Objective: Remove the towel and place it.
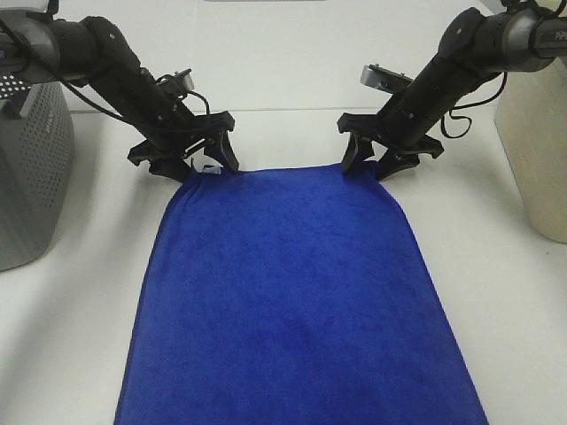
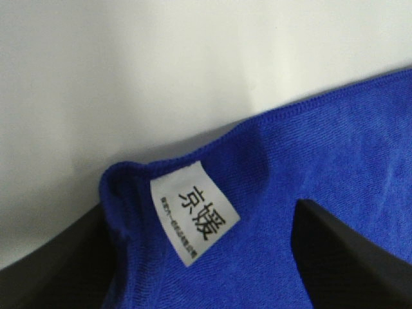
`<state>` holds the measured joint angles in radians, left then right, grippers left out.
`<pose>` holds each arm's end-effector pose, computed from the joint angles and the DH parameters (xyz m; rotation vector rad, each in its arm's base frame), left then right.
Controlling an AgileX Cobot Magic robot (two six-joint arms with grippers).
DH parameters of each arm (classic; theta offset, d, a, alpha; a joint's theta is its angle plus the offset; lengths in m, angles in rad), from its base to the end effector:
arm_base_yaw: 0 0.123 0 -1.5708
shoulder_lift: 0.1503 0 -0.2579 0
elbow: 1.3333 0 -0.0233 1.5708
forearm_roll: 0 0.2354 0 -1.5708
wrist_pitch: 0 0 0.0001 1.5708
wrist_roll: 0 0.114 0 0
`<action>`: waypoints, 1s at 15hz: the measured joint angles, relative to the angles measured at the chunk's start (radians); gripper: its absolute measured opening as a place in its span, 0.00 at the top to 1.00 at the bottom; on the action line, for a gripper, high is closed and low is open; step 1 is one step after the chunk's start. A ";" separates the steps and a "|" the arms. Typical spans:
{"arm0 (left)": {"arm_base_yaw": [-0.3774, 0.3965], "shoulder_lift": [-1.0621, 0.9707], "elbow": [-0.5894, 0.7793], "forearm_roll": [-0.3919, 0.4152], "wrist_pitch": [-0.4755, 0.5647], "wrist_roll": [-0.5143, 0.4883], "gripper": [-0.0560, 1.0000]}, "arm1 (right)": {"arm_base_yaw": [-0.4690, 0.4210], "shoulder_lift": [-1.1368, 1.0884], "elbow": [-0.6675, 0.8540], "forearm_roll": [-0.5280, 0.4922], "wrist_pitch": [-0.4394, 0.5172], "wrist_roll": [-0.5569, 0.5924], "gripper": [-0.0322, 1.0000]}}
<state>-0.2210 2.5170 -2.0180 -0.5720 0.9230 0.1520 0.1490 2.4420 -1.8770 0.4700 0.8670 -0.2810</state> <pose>0.4642 -0.1548 0.0703 0.1078 2.8382 -0.7288 0.4584 0.1086 0.0673 -0.2319 2.8360 0.5420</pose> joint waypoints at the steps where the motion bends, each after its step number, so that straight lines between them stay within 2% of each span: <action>1: 0.000 0.001 0.000 0.000 -0.001 0.000 0.33 | 0.000 0.001 0.001 -0.010 -0.003 0.000 0.51; 3: 0.000 0.004 0.000 0.002 -0.008 0.002 0.46 | 0.000 0.002 0.005 -0.023 -0.004 0.000 0.75; 5: 0.000 0.012 0.000 0.004 -0.015 0.030 0.65 | 0.000 0.003 0.005 -0.030 -0.004 -0.005 0.92; 7: 0.000 0.017 0.000 0.004 -0.019 0.056 0.87 | 0.000 0.005 0.005 -0.040 -0.004 -0.031 0.96; 8: 0.000 0.018 0.000 0.004 -0.019 0.065 0.93 | 0.000 0.006 0.005 -0.044 -0.004 -0.038 0.96; 12: 0.000 0.018 0.001 0.004 -0.019 0.068 0.94 | 0.000 0.006 0.005 -0.045 -0.006 -0.053 0.96; 15: 0.000 0.022 -0.026 0.014 -0.044 0.088 0.94 | 0.000 -0.001 0.005 -0.075 -0.059 -0.079 0.96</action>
<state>-0.2210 2.5390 -2.0440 -0.5580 0.8790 0.2400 0.1490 2.4410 -1.8720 0.3950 0.8080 -0.3600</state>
